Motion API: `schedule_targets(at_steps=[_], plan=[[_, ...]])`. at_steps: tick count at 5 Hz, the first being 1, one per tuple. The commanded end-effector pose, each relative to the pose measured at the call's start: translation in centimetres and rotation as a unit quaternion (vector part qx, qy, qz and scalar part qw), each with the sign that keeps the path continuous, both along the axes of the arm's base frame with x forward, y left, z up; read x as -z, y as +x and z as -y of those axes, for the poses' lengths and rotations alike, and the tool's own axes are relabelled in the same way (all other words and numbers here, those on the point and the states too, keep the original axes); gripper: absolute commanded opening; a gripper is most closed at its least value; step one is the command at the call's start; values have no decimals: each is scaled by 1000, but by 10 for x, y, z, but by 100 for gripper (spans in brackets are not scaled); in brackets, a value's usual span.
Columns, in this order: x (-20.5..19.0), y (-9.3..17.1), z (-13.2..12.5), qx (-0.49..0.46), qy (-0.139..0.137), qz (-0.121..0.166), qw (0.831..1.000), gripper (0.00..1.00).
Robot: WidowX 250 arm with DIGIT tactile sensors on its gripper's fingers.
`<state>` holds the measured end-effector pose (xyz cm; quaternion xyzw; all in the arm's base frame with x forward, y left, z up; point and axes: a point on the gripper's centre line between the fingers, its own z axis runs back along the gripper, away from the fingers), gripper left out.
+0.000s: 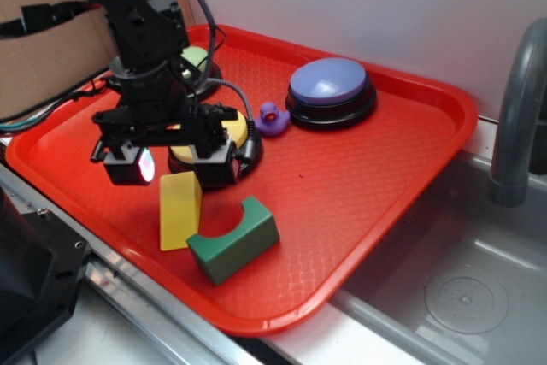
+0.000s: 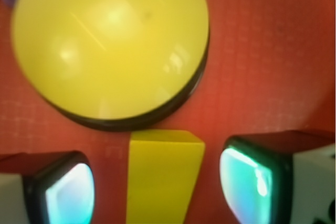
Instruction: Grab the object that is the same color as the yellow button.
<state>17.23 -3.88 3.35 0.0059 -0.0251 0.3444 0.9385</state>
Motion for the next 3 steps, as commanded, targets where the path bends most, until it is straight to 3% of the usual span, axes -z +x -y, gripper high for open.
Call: schedule_targets(at_steps=[1,2,3], plan=[[20,5,4,4,-2,19,1000,100],[21,4,5,-3,-10,29,1000,0],[17,3,6,0,-9,35,999,0]])
